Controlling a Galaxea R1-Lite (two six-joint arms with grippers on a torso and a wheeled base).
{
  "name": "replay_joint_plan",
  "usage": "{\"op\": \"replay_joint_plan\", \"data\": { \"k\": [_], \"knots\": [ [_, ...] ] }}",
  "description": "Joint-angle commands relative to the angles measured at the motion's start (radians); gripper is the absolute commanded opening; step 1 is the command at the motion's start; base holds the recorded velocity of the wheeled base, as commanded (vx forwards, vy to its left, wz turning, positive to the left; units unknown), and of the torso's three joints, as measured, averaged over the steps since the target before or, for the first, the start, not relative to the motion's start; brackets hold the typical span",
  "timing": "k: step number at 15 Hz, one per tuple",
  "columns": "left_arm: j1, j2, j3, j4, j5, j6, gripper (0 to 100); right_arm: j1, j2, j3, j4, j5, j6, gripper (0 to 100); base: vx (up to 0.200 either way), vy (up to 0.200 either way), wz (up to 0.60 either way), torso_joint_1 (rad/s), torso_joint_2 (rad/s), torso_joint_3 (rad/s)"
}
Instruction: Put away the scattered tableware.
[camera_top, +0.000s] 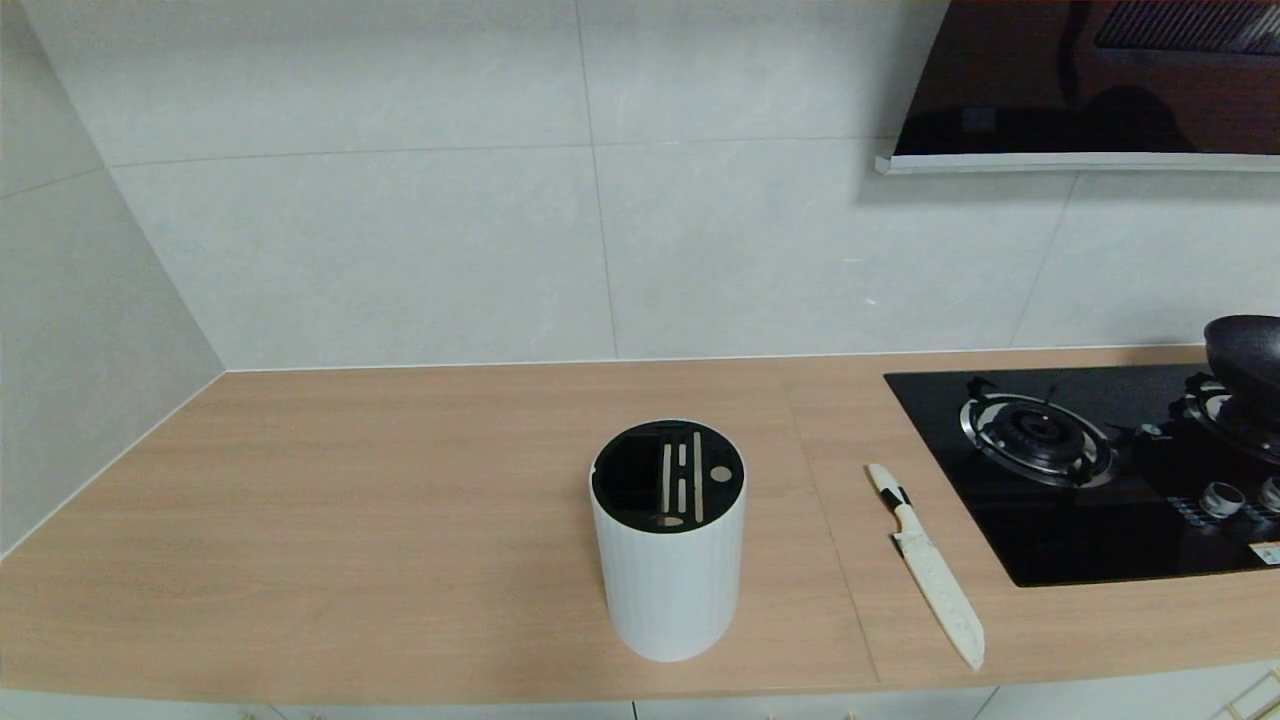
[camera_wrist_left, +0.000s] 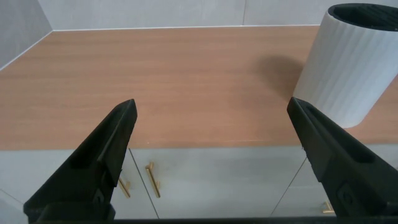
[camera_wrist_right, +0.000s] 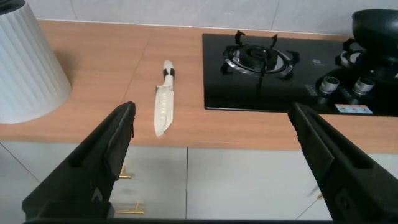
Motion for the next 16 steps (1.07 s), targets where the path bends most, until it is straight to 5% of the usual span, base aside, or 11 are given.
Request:
{"op": "replay_joint_plan", "data": {
  "k": [1, 3, 10, 16],
  "knots": [
    [0.0, 0.002, 0.0, 0.0, 0.0, 0.0, 100, 0.0, 0.0, -0.018, -0.029, 0.008, 0.012, 100, 0.0, 0.0, 0.0, 0.0, 0.0, 0.0],
    [0.0, 0.002, 0.0, 0.0, 0.0, 0.0, 100, 0.003, 0.018, -0.187, -0.046, 0.117, 0.09, 100, 0.0, 0.0, 0.0, 0.0, 0.0, 0.0],
    [0.0, 0.002, 0.0, 0.0, 0.0, 0.0, 100, 0.011, 0.43, -0.282, 0.009, 0.301, 0.09, 100, 0.0, 0.0, 0.0, 0.0, 0.0, 0.0],
    [0.0, 0.002, 0.0, -0.001, 0.0, 0.0, 100, 0.233, 0.857, -0.454, -0.003, 0.269, 0.107, 100, 0.0, 0.0, 0.0, 0.0, 0.0, 0.0]
  ]
}}
